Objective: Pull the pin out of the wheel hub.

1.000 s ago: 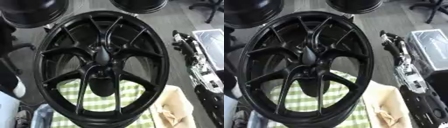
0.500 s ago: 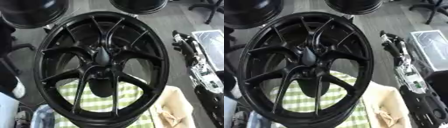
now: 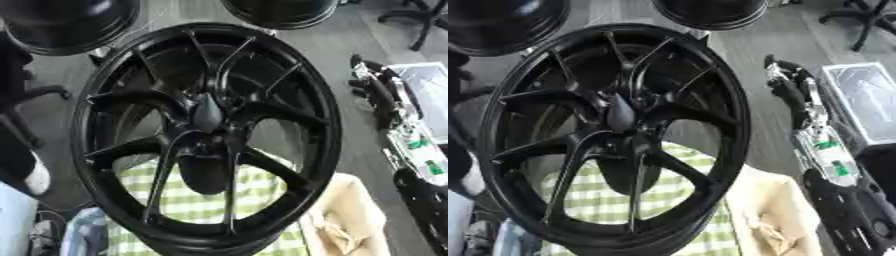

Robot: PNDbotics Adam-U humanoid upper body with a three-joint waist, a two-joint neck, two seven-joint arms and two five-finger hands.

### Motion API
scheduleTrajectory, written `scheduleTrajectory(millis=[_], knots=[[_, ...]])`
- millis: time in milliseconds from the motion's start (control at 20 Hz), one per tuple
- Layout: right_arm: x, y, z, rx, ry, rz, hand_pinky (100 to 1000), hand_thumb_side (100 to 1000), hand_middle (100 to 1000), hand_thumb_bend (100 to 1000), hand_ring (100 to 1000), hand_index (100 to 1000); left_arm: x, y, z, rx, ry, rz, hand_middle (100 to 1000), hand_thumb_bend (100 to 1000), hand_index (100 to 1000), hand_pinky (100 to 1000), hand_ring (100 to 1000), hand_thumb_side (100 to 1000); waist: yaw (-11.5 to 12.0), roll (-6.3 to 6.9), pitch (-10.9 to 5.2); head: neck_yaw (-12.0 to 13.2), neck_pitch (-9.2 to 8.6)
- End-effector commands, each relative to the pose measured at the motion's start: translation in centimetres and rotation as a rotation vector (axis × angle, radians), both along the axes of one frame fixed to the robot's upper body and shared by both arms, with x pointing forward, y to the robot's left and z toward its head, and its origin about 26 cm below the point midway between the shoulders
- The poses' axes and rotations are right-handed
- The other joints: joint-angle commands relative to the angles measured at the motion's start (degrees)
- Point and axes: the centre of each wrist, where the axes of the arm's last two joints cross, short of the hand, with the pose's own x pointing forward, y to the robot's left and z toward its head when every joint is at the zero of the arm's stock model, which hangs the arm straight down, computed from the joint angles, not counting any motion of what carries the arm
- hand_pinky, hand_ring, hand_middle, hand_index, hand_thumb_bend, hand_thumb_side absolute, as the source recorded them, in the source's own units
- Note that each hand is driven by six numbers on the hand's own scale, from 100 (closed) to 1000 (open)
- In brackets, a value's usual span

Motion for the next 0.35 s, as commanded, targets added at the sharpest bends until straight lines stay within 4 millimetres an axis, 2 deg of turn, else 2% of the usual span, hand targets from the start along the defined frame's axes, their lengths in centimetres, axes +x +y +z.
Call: scheduleTrajectory(millis=[50,350], knots=[[0.06,0.08,1.49,-0.015,-0.044,0.003,774,477,642,322,702,792,-0.02,-0.74,0.21,-0.001,-0.025,-0.023,740,398,850,825,780,760,0.0,-0.07,-0.64,0.6,-0.27],[0.01,0.28,1.65,-0.013,-0.055,0.0,778,475,642,324,701,792,0.09,-1.62,-0.2,0.014,-0.016,-0.013,734,395,842,820,772,751,-0.1,-0.21,-0.54,1.3,-0.31]])
